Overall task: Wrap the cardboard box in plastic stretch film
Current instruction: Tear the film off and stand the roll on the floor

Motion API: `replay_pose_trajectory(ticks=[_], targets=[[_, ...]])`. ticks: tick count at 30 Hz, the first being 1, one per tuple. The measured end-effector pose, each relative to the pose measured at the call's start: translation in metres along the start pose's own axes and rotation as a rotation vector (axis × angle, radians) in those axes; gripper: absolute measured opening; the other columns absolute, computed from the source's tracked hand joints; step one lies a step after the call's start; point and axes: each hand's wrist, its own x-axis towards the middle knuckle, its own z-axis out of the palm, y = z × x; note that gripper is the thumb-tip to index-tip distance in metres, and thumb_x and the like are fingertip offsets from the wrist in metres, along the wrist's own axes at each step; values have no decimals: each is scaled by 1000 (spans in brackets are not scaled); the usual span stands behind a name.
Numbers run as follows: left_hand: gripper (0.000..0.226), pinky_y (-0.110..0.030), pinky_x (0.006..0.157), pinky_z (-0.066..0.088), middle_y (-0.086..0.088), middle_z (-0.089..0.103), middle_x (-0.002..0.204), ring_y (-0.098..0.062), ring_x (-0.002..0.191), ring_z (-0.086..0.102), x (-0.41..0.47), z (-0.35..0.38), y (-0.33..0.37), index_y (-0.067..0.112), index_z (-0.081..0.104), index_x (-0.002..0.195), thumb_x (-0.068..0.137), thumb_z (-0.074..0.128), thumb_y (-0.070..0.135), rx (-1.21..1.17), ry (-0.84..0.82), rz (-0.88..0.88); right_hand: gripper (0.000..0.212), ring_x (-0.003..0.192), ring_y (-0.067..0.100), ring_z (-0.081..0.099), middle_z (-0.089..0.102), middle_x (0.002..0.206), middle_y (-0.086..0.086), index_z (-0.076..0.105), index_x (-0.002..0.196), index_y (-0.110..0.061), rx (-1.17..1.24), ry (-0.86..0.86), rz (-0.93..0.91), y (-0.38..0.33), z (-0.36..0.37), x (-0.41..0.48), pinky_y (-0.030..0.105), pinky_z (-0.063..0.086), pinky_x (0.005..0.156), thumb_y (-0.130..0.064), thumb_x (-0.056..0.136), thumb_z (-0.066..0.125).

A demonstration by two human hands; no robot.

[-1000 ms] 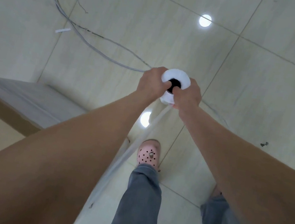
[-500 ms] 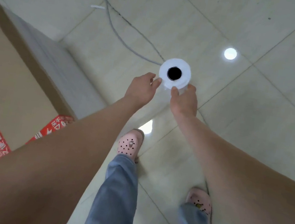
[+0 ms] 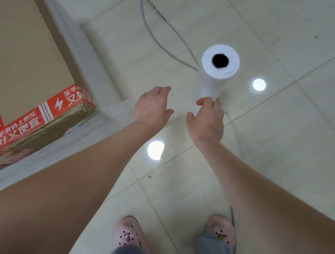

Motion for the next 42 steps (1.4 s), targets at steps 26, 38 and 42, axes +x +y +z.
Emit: replay_pose_trajectory(ticks=[26,38,42], targets=[[26,-35,117,10,3,70,101,-19,104,61,62,56,-6,20,61,109,97,42,34,157,484,159,42,132,33,40,58,124,14,60,120,-9,-881,409,-963,-8,18,92,43,24,112,-18,80,63],[26,-38,114,18,-1,70,101,-24,103,60,74,76,-13,20,62,106,95,42,34,153,593,153,38,131,25,36,58,126,5,52,128,-19,-988,467,-1047,4,18,100,41,3,117,-37,97,40],[40,-43,115,12,7,65,111,-20,113,54,62,73,-13,22,55,121,87,54,43,193,622,264,32,129,21,40,66,117,1,57,123,-19,-928,511,-1027,15,20,94,40,0,118,-29,100,37]])
